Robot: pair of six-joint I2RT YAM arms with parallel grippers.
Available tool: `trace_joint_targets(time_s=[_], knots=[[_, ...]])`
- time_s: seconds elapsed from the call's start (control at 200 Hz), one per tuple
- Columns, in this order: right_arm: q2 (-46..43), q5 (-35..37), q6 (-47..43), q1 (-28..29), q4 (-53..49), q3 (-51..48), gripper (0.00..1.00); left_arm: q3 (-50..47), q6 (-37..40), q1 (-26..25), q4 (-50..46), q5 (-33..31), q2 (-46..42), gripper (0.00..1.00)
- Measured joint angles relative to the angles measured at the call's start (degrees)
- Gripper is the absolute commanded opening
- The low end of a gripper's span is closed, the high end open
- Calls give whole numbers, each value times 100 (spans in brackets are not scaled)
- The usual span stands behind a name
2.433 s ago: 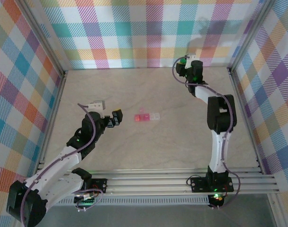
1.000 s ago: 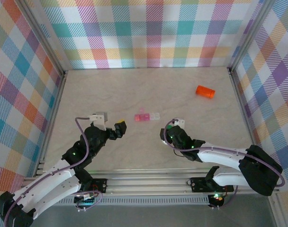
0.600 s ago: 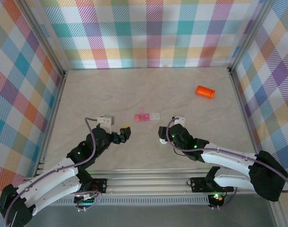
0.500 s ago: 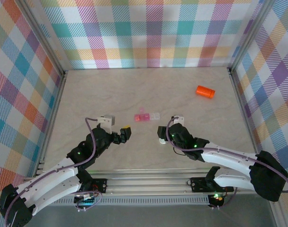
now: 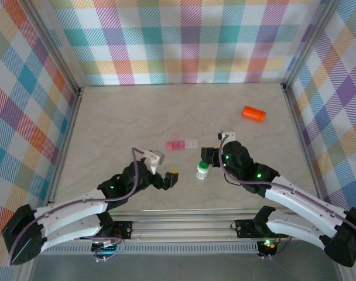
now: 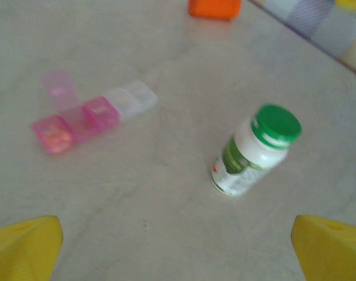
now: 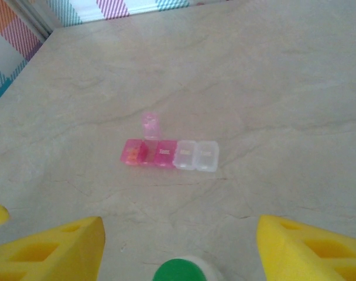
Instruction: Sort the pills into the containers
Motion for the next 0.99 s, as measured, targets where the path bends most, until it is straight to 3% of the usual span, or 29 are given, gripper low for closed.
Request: trace_joint_targets(time_s=[0.195,0.305,0.655,0.995], knots=[[-11,-981,-114,-933,-297,-166,67,396,210,-326,463,531,1624,100],[-138,-1399,-111,-1093,-258,-680,66,1010,195,-326,308,494,2061,98],[-1377,-2247,-107,-1093,1126,-3038,65,2035,-435,-326,-490,-428,2063,87],[-719,-2966,-874,-1051,3086,-3488,65,2640,-1036,-326,-1263,-999,2105,80]])
